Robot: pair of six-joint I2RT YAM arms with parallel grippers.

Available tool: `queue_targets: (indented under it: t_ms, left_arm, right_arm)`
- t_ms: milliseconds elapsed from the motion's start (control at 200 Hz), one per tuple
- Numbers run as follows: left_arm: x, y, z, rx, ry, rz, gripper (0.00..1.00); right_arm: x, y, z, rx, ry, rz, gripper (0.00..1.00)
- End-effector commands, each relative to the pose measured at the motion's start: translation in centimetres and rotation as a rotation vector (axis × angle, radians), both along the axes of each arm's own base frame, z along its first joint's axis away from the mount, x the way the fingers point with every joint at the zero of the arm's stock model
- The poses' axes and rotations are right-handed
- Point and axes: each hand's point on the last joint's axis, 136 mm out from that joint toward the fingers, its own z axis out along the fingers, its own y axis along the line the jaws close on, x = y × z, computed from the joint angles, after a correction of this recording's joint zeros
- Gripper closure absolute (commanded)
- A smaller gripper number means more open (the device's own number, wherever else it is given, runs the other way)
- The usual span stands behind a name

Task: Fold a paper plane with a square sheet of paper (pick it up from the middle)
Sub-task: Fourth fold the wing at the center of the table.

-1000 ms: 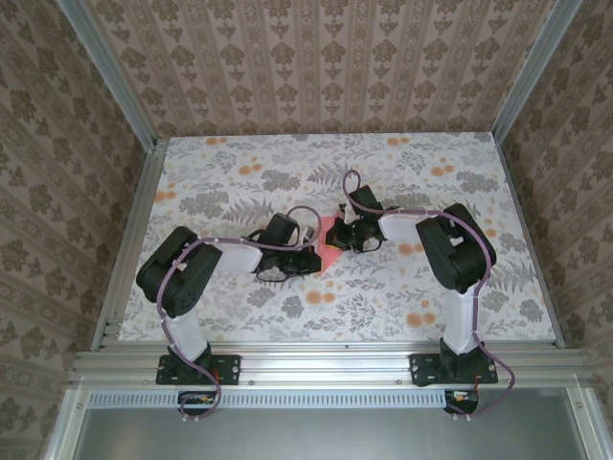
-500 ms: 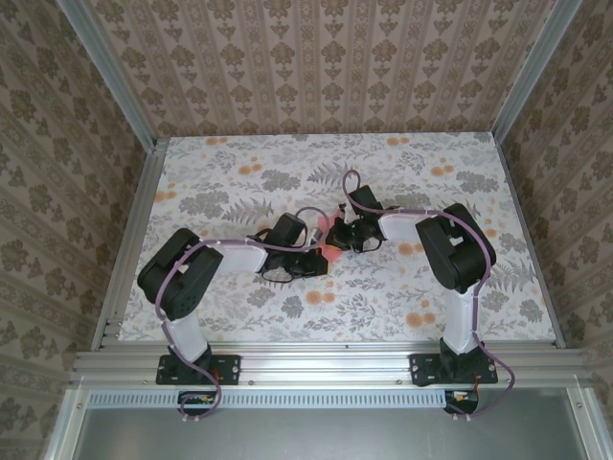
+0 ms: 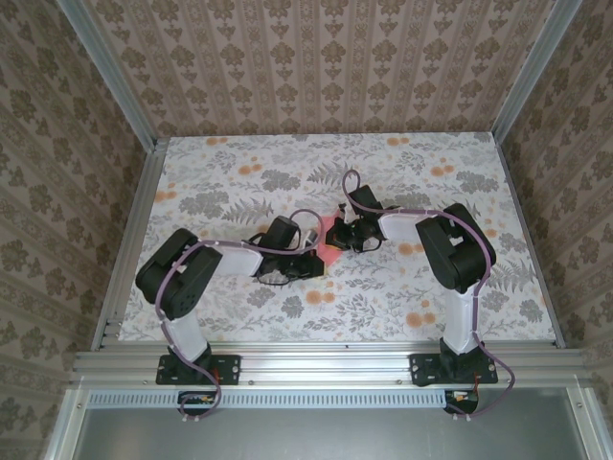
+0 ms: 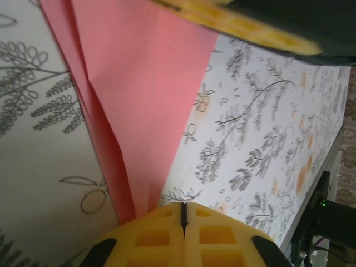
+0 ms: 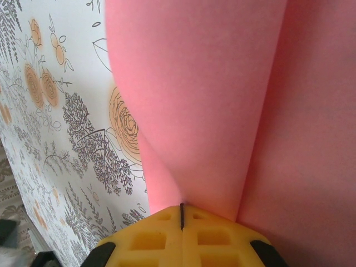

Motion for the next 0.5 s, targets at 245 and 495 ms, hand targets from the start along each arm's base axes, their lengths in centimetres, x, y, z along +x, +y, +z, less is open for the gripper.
queue_targets:
  t_ms: [245,495]
  left_arm:
    - [2.8,0.7,1.2,-0.010,-0.035,0.024,0.94]
    - [1.6,1.2,-1.3,0.017,0.020,0.014,0.93]
  right_arm:
    - [-0.9,-1.6,-2.9,-0.101,0.065,-0.022,0.96]
    - [-1.1,-1.7,-3.1,-0.108,0.070,-0.020,0.96]
